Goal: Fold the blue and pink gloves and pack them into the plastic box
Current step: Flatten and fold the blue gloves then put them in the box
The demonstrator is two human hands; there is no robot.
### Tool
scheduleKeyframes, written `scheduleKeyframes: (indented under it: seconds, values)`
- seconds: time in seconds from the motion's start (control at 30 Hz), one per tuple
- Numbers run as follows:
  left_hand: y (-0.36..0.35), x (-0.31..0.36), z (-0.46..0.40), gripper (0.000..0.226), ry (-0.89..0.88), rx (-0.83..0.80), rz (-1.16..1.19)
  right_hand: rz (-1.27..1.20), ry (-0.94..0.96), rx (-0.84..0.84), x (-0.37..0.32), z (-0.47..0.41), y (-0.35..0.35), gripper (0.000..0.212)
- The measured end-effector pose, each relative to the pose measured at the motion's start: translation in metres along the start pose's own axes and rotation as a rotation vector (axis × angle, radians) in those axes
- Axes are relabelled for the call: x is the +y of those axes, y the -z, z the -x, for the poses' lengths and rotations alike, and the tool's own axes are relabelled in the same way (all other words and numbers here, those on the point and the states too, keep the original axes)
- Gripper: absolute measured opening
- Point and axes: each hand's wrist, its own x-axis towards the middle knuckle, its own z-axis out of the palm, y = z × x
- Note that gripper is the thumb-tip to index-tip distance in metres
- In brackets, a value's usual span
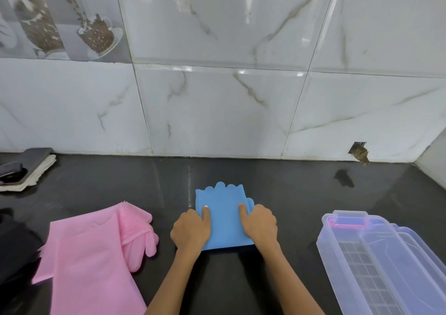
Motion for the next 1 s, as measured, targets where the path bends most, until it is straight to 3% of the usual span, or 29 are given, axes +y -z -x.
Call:
scheduleKeyframes:
  seconds: [0.13, 0.23, 0.3, 0.47, 0.63, 0.77, 1.0]
  values:
    - [0.003, -0.004, -0.002, 0.038, -0.009, -0.078, 0.244, -0.148, 0.074, -0.128, -0.003, -0.003, 0.001, 0.044]
    - [0.008, -0.014, -0.002, 0.037, 0.064, -0.225, 0.56, -0.518, 0.023, -0.337, 0.0, 0.003, 0.002, 0.035]
    - [0.014, -0.021, 0.002, 0.044, 0.145, -0.294, 0.72, -0.669, -0.05, -0.454, 0.005, 0.013, -0.002, 0.04]
    - [0.024, -0.037, 0.028, 0.051, 0.24, -0.446, 0.817, -0.624, -0.087, -0.511, 0.016, 0.038, -0.011, 0.054]
    - [0.021, -0.05, 0.054, 0.045, 0.213, -0.455, 0.901, -0.608, -0.046, -0.497, 0.029, 0.056, -0.009, 0.05]
    - [0.027, -0.035, 0.068, 0.037, 0.096, -0.432, 0.97, -0.644, -0.038, -0.431, 0.034, 0.065, 0.009, 0.042]
    - [0.04, 0.059, 0.105, 0.017, -0.276, -0.526, 1.071, -0.594, 0.063, -0.044, 0.058, 0.068, 0.121, 0.053]
